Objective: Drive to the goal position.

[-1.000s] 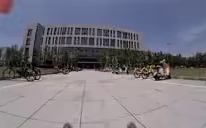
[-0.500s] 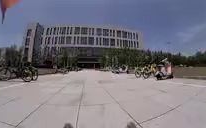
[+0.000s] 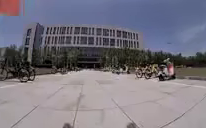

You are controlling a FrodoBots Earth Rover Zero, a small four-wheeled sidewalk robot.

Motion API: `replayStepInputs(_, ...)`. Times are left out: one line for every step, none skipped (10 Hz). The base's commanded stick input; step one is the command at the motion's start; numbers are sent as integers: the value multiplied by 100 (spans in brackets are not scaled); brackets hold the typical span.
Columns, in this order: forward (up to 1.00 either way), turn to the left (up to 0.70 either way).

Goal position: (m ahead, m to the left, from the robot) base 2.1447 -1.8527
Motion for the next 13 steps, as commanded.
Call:
replayStepInputs(45,0)
replayStepInputs(45,0)
replayStepInputs(45,0)
replayStepInputs(45,0)
replayStepInputs(45,0)
replayStepInputs(45,0)
replayStepInputs(45,0)
replayStepInputs(45,0)
replayStepInputs(45,0)
replayStepInputs(45,0)
replayStepInputs(45,0)
replayStepInputs(45,0)
replayStepInputs(45,0)
